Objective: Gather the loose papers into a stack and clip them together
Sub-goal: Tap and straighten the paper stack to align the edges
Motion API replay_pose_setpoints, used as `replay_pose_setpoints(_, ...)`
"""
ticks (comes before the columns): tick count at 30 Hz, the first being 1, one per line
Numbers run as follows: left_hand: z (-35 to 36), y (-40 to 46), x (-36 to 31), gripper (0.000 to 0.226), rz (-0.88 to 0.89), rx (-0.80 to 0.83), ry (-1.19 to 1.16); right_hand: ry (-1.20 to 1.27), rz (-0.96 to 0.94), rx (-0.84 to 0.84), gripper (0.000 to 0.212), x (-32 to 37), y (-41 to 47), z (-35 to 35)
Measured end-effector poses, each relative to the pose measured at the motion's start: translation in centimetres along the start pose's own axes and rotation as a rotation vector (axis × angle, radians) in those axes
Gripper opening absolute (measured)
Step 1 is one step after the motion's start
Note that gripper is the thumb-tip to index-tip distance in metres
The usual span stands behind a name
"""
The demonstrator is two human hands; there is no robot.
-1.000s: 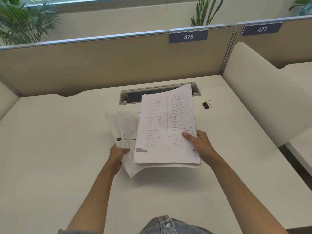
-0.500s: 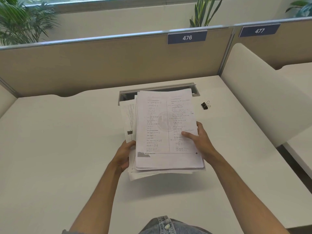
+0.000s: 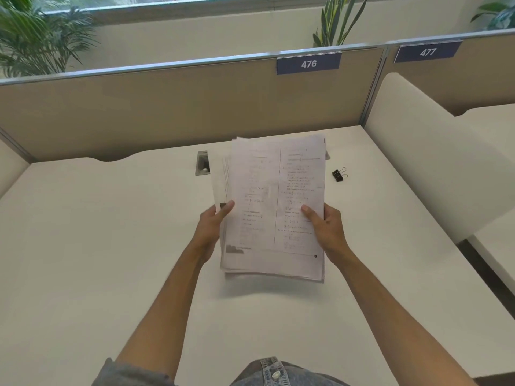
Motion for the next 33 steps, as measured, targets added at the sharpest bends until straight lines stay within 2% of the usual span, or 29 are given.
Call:
replay_pose_setpoints(2,0.3,0.6,-1.0,0.022,0.075,-0.019,-0.006,-0.010,-0.085,-0.057,0.024,0.7,-0.3,0.7)
replay_pose_setpoints(6,1.3,1.1,-2.0,0.019,0.148,-0.056,-0.018,-0.016,-0.183,-0.145,0.023,1.3,-0.9,2.1)
replay_pose_setpoints(10,1.8,1.0,-2.5,0.021,0.181,-0.068,-0.046,-0.054,-0.250,-0.156,0.018,2.3,-0.9,2.8)
replay_pose_setpoints(15,2.2,0.0,-4.1,0.031,0.252,-0.002,0.050,-0.015,-0.259,-0.103,0.038,4.5,-0.5,3.0)
replay_pose_setpoints(19,2.5,-0.3,-6.4,0.021,0.346,0.038,0.042,0.025,-0.289,-0.133,0.038,6.6,-0.5,2.4)
replay_pose_setpoints(22,3.1,-0.4,-7.7,0.022,0.398,0.072,0.040,0.048,-0.315,-0.157,0.035,7.9,-0.6,2.2)
replay_pose_setpoints(28,3.2,-0.5,-6.6,0.033,0.345,0.058,0.056,0.027,-0.298,-0.154,0.032,7.5,-1.1,2.2)
replay_pose_setpoints(33,1.8,-0.9,-2.3,0.022,0.214,0.027,0.051,-0.036,-0.218,-0.160,0.035,3.8,-2.1,2.0)
Point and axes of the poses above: each hand's wrist, its own y-axis towards the middle knuckle, its own z-axis out of the palm, x = y × z, the point moved 2 cm from there along y, towards the middle knuckle, and after that the axes turned 6 degrees about -y, right-handed, at the moved point
